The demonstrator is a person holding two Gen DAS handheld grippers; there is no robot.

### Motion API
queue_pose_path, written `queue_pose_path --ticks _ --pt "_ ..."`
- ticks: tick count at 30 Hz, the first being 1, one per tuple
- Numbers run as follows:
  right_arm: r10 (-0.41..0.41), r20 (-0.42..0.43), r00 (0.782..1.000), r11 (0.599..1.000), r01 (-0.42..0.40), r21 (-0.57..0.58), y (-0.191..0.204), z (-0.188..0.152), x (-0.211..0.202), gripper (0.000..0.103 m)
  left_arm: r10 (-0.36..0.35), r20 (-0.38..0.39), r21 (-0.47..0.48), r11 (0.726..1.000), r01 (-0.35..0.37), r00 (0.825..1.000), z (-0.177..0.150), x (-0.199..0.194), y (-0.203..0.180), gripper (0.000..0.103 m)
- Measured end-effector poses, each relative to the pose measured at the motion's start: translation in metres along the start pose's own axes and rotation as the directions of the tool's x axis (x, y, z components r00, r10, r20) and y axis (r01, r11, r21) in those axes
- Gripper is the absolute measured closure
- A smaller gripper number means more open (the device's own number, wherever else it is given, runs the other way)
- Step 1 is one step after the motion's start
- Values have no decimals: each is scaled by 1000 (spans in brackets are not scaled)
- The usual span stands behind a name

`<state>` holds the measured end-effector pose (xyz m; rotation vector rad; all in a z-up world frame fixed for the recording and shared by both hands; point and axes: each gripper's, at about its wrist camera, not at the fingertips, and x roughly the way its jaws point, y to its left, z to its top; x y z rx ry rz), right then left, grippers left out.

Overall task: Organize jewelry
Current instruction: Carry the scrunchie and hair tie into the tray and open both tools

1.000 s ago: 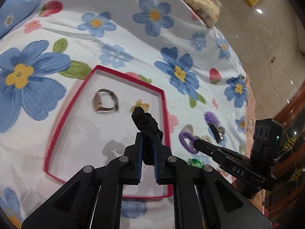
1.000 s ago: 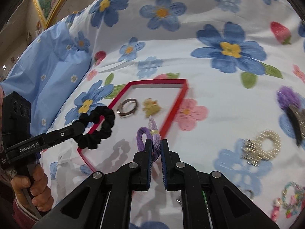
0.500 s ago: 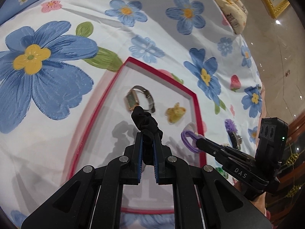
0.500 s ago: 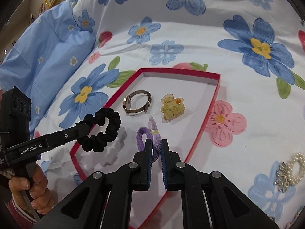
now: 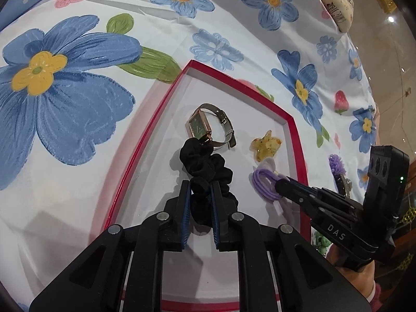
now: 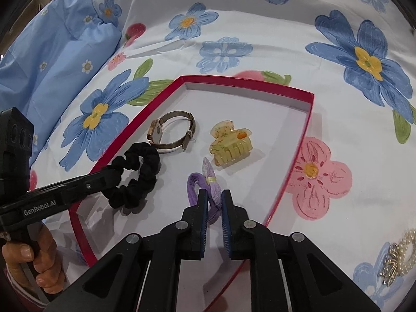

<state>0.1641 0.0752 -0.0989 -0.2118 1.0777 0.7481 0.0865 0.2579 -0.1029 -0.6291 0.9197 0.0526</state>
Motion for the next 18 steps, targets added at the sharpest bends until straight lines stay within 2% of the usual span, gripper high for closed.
queue_pose_path --ticks 5,9,16,18 --pt "18 3 1000 1000 -18 16 -2 -1 -1 87 19 2 -6 1000 -19 1000 0 -4 1 65" --pt "24 12 1000 999 -25 21 -3 -1 -7 79 22 11 -11 1000 -22 1000 0 -10 1 64" --pt "38 57 998 998 -41 40 -4 -4 -30 78 19 29 -8 1000 -18 999 -5 -24 -7 58" --pt "44 72 996 998 -48 46 -5 -7 -38 72 15 35 -8 1000 -15 999 -7 -29 -10 56"
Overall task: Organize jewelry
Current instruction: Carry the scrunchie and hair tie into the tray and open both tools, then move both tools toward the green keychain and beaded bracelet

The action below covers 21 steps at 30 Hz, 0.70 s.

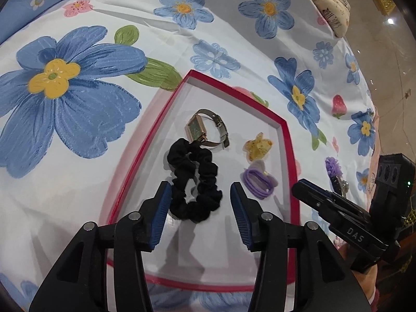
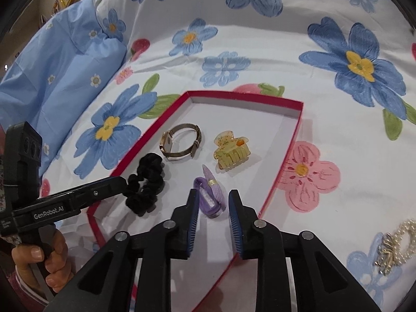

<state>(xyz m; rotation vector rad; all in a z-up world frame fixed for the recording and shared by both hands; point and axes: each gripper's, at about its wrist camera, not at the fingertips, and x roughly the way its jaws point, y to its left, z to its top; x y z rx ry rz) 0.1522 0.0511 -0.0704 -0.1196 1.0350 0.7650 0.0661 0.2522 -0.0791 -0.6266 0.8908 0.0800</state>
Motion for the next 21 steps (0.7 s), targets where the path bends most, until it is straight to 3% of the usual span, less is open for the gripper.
queue_pose_path --ticks 12,15,21 --pt "-6 58 998 997 2 82 -21 -31 -52 64 -41 -10 59 997 42 999 -16 -18 -38 56" --pt "-13 72 997 994 5 112 -32 -45 -67 62 -58 -12 82 995 58 998 -21 -22 -53 49" --pt "-49 88 995 984 33 176 -59 -74 -99 62 -88 -29 144 985 92 996 -36 -28 -85 49"
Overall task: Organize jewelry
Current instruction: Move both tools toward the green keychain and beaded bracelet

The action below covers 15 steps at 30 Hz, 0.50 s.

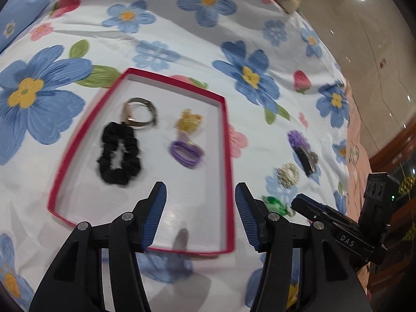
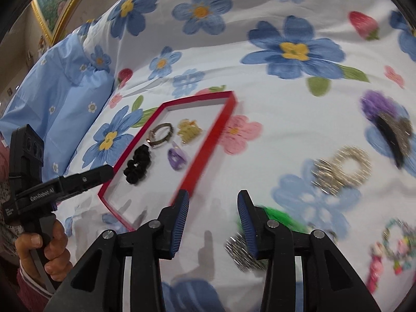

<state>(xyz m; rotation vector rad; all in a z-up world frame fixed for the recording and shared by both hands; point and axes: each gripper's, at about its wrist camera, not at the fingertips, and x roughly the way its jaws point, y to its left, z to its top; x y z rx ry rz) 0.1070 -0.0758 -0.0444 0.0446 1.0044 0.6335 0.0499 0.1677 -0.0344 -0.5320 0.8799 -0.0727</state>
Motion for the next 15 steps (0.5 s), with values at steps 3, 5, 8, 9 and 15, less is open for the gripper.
queue_pose_path --ticks 3,5,8,9,15 --pt "-29 18 999 999 29 25 -16 -10 -18 62 -13 -14 22 1000 14 1000 -6 2 -14 49" --pt "-49 30 998 998 48 39 -26 -16 -29 62 -18 -25 36 999 19 1000 -9 4 -23 49" --pt "-76 45 996 995 73 62 -39 -24 -43 60 -26 -44 64 998 29 999 -16 7 -37 49" --pt "-83 50 995 994 80 72 -43 -27 -48 60 -28 -51 73 997 31 998 -18 8 -41 49" --pt "-129 65 989 984 120 129 -70 -50 -74 59 -38 -86 106 993 47 996 -27 17 -64 49"
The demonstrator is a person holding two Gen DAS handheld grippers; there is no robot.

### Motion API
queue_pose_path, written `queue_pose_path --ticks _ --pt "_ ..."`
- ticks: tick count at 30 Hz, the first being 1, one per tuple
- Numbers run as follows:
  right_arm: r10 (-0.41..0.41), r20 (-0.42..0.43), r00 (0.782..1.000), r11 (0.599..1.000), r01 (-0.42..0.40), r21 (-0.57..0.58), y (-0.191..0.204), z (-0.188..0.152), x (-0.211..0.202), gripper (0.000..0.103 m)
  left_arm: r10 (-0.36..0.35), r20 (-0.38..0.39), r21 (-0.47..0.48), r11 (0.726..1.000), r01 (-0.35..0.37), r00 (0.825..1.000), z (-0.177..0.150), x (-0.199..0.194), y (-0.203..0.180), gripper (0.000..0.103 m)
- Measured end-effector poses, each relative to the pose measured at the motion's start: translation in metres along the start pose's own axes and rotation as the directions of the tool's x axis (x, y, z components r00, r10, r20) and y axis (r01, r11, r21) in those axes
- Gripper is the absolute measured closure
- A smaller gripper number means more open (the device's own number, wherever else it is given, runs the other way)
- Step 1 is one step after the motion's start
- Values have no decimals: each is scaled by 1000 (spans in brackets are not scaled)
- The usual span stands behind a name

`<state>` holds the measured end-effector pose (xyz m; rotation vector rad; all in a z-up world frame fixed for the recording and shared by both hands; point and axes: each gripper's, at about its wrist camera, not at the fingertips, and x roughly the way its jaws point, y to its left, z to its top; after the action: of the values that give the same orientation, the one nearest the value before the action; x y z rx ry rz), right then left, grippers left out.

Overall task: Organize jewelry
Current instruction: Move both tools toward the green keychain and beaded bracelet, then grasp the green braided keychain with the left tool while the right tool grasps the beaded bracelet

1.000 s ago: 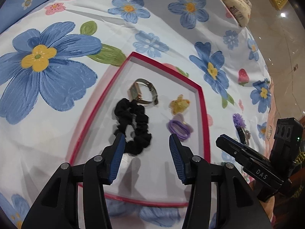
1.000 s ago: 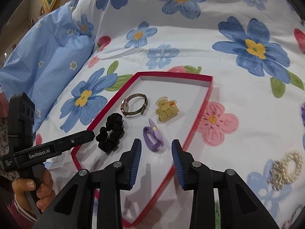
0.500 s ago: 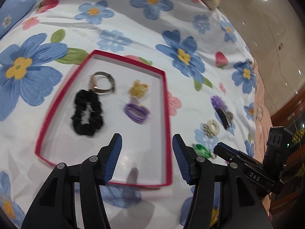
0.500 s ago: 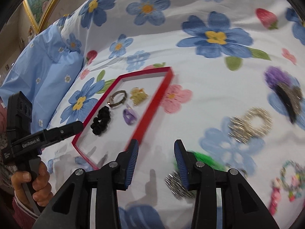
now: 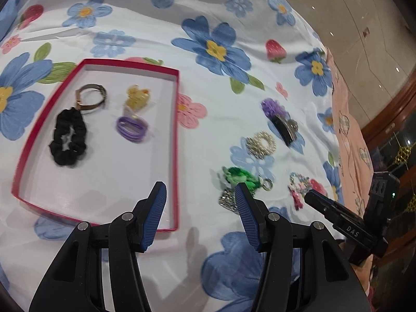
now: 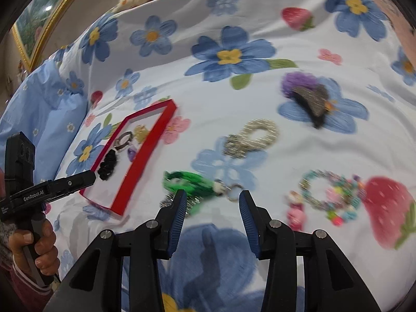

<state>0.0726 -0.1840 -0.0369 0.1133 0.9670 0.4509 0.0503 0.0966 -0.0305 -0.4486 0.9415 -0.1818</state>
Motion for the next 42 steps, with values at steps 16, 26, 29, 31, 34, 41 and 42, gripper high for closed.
queue_pose_path --ticks 16,26,29,31,34,41,42 --pt "-94 14 995 984 91 153 -80 -28 -31 59 3 -92 77 997 5 996 -1 42 -44 49" --pt "-167 23 986 973 161 167 -106 -15 -26 60 23 -142 96 995 -9 990 8 75 -50 49" --pt "-187 20 982 967 180 178 -115 -12 -25 61 25 -144 91 996 -12 989 12 81 -48 49" --pt "-202 17 979 963 196 185 -122 -11 -23 63 31 -141 92 996 -18 989 15 86 -48 49" --pt "-185 24 982 968 177 179 -121 -3 -21 69 34 -152 94 995 -20 988 19 96 -48 49" --pt "-188 -32 982 982 188 -28 -93 24 14 68 46 -198 120 992 -23 979 19 116 -50 49" --pt "-193 -48 980 980 190 -56 -91 26 18 68 43 -204 121 993 -19 978 18 118 -50 49"
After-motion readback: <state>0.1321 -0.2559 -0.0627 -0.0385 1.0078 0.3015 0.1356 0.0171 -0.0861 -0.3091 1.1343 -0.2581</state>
